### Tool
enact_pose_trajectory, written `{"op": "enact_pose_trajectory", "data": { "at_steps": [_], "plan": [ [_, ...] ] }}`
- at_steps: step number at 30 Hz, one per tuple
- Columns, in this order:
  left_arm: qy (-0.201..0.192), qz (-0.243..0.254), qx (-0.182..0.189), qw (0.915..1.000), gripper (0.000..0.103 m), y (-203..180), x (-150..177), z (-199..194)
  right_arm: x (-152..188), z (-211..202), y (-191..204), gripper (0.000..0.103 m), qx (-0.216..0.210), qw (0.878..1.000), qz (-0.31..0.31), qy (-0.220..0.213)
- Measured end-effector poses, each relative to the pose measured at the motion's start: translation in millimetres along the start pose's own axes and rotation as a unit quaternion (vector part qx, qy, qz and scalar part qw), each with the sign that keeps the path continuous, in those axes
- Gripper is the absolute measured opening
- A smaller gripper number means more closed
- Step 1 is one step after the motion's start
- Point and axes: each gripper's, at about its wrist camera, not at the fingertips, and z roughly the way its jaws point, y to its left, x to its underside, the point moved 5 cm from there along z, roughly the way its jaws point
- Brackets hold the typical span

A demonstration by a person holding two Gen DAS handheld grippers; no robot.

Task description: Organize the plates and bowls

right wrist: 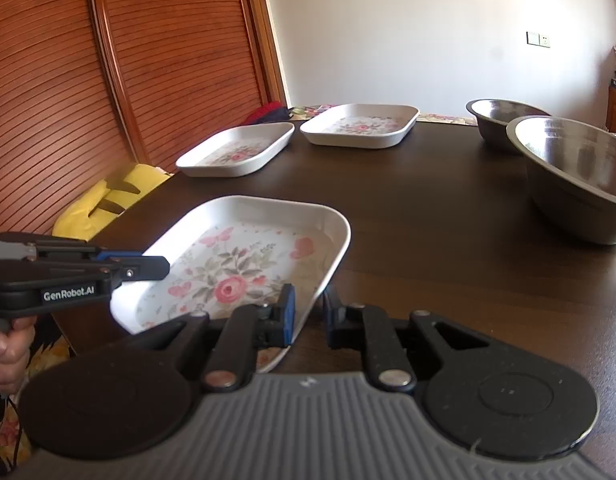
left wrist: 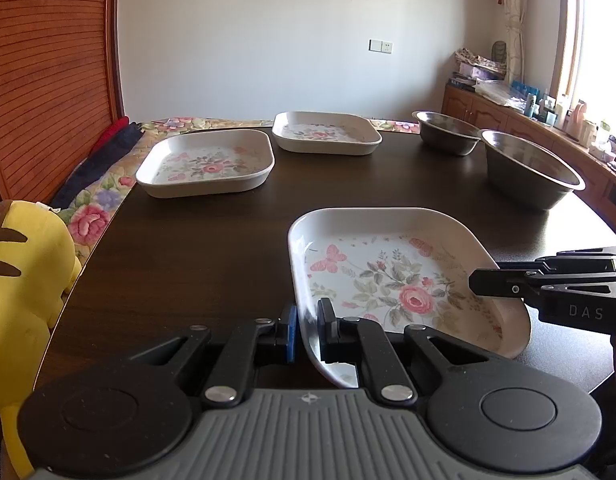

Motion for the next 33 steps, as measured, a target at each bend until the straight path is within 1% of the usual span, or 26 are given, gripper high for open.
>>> {"op": "enact_pose_trajectory", "data": {
  "at_steps": [11, 14, 16, 18, 20, 22, 26, 29, 30, 33],
  "plan": [
    [-0.004, -0.003, 0.003, 1.0000, 0.011, 1, 1, 0, 0, 0, -1, 0.019, -0.001, 1.000, 0.003, -0.002],
    [-0.004, -0.009, 0.001, 1.0000, 0.019, 4, 1, 0, 0, -1, -3, 0.021, 0.003, 1.000, 0.006, -0.005],
    [-0.006, -0.012, -0.002, 0.9999, 0.033, 6, 0, 0, -3, -5, -7, 0.021, 0.006, 1.000, 0.009, -0.012],
    [-0.009, -0.012, -0.006, 0.9999, 0.038, 8, -2, 0, -8, -9, -11, 0.021, 0.011, 1.000, 0.010, -0.021],
    [-0.013, -0.012, -0.009, 0.9998, 0.039, 10, -6, 1, -15, -13, -14, 0.021, 0.015, 0.999, 0.006, -0.030],
    [-0.019, -0.011, -0.012, 0.9997, 0.045, 13, -11, 1, -23, -15, -17, 0.021, 0.017, 0.999, 0.000, -0.037],
    [-0.030, -0.012, -0.016, 0.9994, 0.050, 20, -22, 4, -40, -12, -18, 0.022, 0.016, 0.999, -0.019, -0.044],
    [-0.035, -0.010, -0.022, 0.9991, 0.053, 29, -31, 9, -53, -4, -17, 0.027, 0.010, 0.998, -0.035, -0.044],
    [-0.037, -0.009, -0.023, 0.9990, 0.054, 32, -34, 11, -58, -1, -16, 0.032, 0.008, 0.998, -0.040, -0.044],
    [-0.039, -0.008, -0.028, 0.9988, 0.054, 42, -44, 19, -70, 9, -13, 0.032, 0.003, 0.998, -0.056, -0.042]
  ]
}}
